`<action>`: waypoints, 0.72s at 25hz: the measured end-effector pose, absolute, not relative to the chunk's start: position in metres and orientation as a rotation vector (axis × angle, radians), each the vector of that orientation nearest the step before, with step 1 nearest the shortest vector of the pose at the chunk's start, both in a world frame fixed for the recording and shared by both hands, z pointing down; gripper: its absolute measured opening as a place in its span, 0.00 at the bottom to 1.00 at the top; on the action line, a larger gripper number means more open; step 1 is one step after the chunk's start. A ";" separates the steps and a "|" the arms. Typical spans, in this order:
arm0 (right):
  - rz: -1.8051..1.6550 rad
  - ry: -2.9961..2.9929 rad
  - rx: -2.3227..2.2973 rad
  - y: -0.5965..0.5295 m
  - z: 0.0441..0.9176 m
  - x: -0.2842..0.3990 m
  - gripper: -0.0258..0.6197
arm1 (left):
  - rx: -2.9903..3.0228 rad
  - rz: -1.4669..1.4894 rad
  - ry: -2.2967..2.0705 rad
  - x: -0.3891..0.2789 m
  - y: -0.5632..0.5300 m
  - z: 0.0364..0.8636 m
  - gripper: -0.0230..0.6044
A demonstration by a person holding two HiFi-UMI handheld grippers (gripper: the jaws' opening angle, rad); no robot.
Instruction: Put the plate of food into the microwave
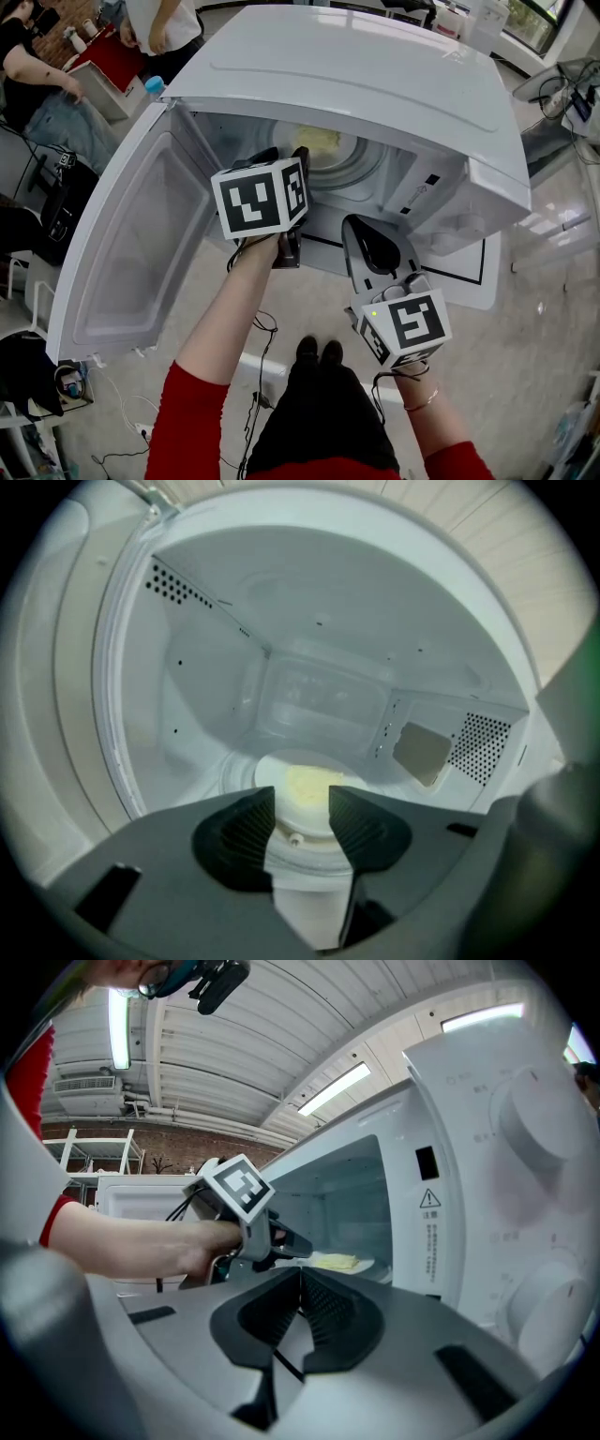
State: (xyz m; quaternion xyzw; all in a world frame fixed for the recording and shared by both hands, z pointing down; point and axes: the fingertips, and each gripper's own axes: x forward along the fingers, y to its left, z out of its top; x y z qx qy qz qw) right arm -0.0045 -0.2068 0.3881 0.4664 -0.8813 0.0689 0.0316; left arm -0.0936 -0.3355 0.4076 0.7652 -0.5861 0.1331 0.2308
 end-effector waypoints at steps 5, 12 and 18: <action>0.218 -2.735 1.422 -0.204 0.385 -0.001 0.06 | 2.146 0.192 -1.591 -0.101 -0.311 0.393 0.06; 0.242 -2.777 1.370 -0.186 0.359 0.001 0.06 | 2.225 -0.126 -1.316 -0.086 -0.261 0.365 0.05; 0.285 -2.785 1.371 -0.168 0.333 0.008 0.06 | 2.253 -0.216 -1.158 -0.072 -0.218 0.343 0.05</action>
